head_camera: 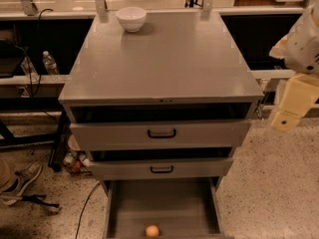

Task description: Pick orange from bottom drawer and place on counter

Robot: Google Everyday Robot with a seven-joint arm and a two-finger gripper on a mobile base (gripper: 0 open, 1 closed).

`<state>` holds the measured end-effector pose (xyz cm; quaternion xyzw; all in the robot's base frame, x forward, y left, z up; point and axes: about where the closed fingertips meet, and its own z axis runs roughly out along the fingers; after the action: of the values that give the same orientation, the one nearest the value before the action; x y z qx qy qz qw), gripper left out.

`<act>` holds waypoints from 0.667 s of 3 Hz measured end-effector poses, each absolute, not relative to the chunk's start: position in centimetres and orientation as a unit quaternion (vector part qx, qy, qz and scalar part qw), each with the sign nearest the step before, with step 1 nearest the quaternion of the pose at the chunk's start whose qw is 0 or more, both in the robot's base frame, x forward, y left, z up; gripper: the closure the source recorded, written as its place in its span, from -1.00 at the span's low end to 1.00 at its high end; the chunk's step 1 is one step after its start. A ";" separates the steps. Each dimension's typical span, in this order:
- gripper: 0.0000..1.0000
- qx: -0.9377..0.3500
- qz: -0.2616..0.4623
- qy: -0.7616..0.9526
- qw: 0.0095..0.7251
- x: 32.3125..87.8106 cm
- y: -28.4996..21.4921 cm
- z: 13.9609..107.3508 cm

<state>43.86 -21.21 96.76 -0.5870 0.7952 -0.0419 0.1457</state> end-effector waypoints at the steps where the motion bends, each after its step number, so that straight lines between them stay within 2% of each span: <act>1: -1.00 -0.544 -0.040 0.833 0.087 42.6 -19.9 91.3; 2: -1.00 -0.496 -0.016 0.867 0.040 40.6 -18.4 84.6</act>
Offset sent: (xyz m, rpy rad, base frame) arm -0.0675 0.0534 -0.2409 -0.0385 0.4164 -0.4849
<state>40.61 -18.36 84.63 -0.4962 0.8672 -0.0162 0.0398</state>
